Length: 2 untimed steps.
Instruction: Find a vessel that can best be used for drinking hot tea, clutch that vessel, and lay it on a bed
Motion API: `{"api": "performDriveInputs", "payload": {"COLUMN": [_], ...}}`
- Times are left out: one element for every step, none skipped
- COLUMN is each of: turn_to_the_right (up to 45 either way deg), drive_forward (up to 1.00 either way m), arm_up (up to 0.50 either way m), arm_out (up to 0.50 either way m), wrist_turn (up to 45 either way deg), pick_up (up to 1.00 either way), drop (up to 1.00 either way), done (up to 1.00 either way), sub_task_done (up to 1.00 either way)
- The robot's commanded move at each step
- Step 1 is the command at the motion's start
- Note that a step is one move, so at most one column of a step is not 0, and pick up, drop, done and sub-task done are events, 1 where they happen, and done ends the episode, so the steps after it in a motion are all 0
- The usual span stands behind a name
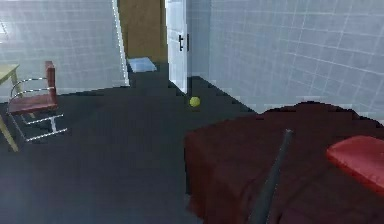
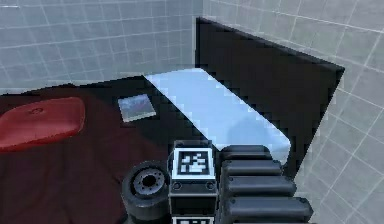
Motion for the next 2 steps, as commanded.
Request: {"api": "performDriveInputs", "payload": {"turn_to_the_right": [45.0,36.0], "drive_forward": [0.00,0.00], "arm_up": [0.00,0.00], "arm_out": [0.00,0.00], "wrist_turn": [0.0,0.0], "pick_up": [0.00,0.00], "drop": [0.00,0.00], "done": [0.00,0.00], "sub_task_done": [0.00,0.00]}}
